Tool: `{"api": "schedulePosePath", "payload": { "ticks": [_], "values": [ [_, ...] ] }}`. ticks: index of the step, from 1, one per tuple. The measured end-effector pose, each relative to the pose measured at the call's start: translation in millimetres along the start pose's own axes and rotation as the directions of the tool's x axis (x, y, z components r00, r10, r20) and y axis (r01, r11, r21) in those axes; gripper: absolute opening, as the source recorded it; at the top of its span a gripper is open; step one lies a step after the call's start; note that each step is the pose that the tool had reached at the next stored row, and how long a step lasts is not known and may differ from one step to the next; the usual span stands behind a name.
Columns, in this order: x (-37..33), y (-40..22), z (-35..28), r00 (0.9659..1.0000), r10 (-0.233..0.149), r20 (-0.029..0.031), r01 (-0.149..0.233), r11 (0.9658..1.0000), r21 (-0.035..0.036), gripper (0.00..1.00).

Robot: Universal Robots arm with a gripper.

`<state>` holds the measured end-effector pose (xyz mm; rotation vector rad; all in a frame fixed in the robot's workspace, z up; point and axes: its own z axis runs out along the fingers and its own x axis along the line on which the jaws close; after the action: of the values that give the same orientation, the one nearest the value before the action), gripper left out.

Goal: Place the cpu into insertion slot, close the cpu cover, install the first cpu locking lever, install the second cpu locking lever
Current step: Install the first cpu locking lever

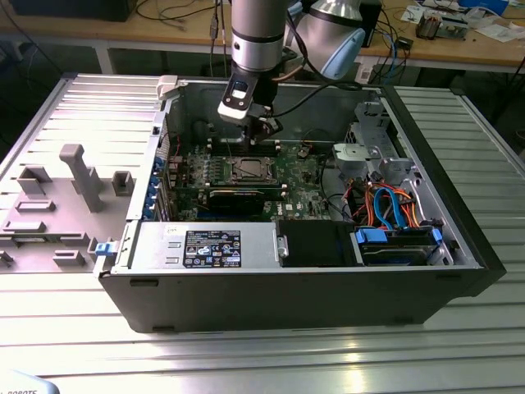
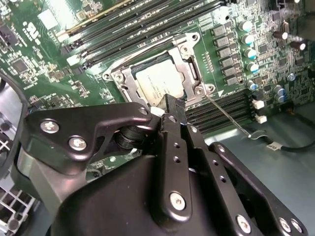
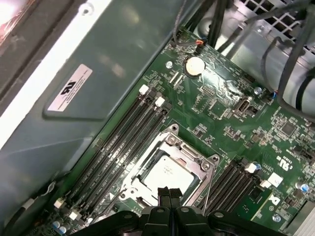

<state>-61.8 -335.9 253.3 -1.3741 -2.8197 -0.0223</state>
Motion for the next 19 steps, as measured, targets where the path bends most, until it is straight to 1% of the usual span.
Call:
{"api": "schedulePosePath", "payload": {
  "ticks": [1,2,5,6,8,9,10,11,13,15,16,17,19],
  "values": [
    [0.0,0.0,0.0,1.0,-0.009,0.0018,0.009,1.0,-0.0024,0.11],
    [0.0,-0.1,0.0,0.9999,-0.016,0.0024,0.016,0.9999,-0.003,0.11],
    [0.1,-0.2,-0.1,0.9974,-0.072,0.0022,0.072,0.9974,-0.0022,0.11],
    [0.1,-0.2,0.1,0.9943,-0.106,0.0017,0.106,0.9943,-0.0021,0.11],
    [0.1,-0.2,0.3,0.989,-0.148,0.0012,0.148,0.989,-0.0018,0.11],
    [0.1,-0.2,0.4,0.9843,-0.177,0.0011,0.177,0.9843,-0.0018,0.11],
    [0.0,-0.1,0.5,0.9808,-0.195,0.0021,0.195,0.9808,-0.0026,0.11],
    [0.2,-0.3,0.7,0.979,-0.204,0.0036,0.204,0.979,-0.004,0.11],
    [0.6,-0.8,1.0,0.9773,-0.212,0.0056,0.212,0.9773,-0.006,0.11],
    [1.1,-1.5,1.1,0.975,-0.222,0.0058,0.222,0.975,-0.0061,0.11],
    [1.4,-1.8,1.0,0.9731,-0.23,0.0058,0.23,0.9731,-0.0058,0.11],
    [1.4,-1.9,1.1,0.97,-0.243,0.0056,0.243,0.97,-0.0057,0.11],
    [1.4,-1.9,1.2,0.9613,-0.275,0.0051,0.275,0.9613,-0.0055,0.11]
  ]
}}
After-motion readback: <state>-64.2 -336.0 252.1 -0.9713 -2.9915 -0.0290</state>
